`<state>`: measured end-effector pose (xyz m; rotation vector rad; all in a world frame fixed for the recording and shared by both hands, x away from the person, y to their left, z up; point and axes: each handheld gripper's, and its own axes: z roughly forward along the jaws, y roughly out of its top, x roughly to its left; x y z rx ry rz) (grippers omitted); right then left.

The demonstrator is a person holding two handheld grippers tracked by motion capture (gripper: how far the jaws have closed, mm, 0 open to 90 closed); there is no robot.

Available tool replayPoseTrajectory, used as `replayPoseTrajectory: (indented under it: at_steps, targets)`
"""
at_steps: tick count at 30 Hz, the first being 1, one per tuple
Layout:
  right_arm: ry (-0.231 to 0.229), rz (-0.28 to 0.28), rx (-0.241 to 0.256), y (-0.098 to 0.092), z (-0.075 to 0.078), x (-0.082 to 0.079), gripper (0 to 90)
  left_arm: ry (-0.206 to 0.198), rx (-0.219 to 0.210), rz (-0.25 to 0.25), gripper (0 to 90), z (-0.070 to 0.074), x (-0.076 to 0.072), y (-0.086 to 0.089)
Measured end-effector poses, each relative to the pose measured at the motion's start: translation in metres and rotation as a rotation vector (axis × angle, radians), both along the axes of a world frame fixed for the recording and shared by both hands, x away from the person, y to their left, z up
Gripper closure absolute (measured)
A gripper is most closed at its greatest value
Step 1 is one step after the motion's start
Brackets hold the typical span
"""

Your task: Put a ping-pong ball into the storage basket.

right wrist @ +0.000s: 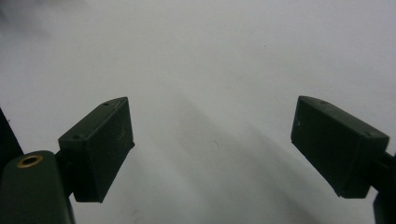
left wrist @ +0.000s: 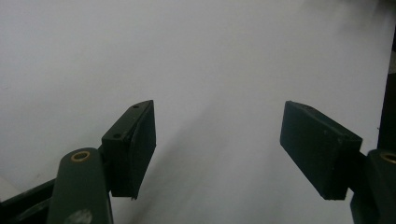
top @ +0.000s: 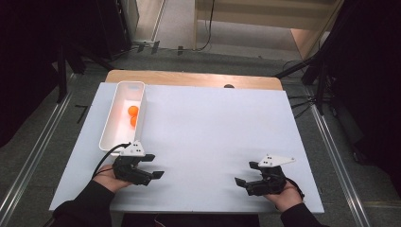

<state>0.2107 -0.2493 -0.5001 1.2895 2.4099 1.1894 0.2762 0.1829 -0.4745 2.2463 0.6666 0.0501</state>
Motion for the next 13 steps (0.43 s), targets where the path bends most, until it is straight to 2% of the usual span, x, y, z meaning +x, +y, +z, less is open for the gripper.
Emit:
replayPoseTrajectory:
  at_steps: [13]
  targets:
    - [0.000,0.006,-0.003,-0.0002,-0.0005,0.0005,11.6,0.005,0.006,-0.007,27.1,-0.0007,0.0004,-0.0006]
